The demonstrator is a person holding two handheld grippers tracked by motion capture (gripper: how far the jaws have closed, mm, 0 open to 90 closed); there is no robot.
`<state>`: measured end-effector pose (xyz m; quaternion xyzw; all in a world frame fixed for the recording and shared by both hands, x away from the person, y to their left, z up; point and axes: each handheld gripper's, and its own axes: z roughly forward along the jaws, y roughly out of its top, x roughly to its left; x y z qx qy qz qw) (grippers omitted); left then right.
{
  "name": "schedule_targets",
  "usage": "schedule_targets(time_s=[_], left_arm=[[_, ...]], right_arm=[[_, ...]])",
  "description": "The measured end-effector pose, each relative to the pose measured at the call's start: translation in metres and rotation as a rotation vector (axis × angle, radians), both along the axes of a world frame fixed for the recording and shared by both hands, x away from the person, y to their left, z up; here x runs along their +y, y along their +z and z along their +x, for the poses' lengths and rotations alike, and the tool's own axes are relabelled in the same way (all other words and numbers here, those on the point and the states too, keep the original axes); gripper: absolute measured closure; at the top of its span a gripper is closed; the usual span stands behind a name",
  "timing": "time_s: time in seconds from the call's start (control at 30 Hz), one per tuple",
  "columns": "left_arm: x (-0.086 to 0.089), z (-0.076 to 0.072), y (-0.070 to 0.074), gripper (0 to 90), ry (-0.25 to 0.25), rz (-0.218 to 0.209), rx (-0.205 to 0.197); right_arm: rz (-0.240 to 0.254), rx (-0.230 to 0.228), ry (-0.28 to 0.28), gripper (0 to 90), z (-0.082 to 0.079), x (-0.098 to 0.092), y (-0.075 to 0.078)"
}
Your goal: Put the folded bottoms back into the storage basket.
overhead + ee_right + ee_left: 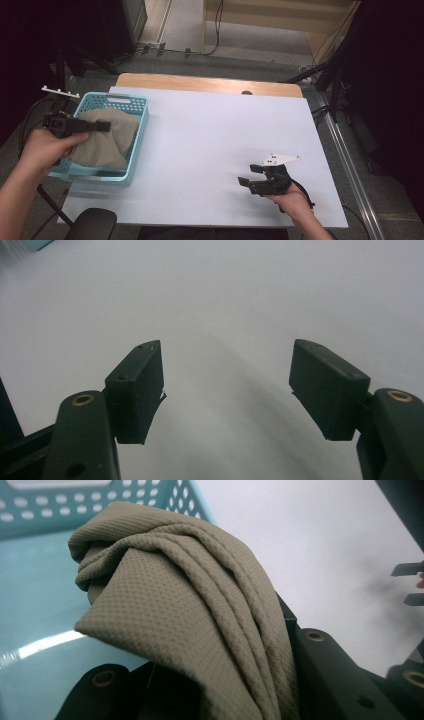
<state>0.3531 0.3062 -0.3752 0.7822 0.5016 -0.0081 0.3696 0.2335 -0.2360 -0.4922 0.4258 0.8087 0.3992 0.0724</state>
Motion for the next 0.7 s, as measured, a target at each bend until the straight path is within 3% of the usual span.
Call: schedule_targets(time_s=[0.13,0.37,0.43,0.57,0.7], left_arm=[[0.002,0.006,-0.018,73.7,0.019,0.002,0.035],[-0.001,0.023,-0.039,73.0,0.031,0.019,0.029],[-0.003,0.028,-0.043,72.9,0.028,0.042,0.015],[-0.006,0.037,-0.048,72.4,0.022,0.031,-0.026],[-0.006,0.044,-0.056,67.9,0.025,0.060,-0.049]], right_arm=[[0.002,-0.007,-0.005,28.5,-0.001,-0.002,0.001],[-0.007,-0.003,0.001,28.5,0.000,0.000,0.000],[-0.012,-0.001,0.003,28.5,0.000,0.001,-0.001],[-0.015,-0.001,0.007,28.5,-0.001,0.001,-0.001],[-0.014,-0.005,0.007,28.5,0.000,0.001,-0.001]])
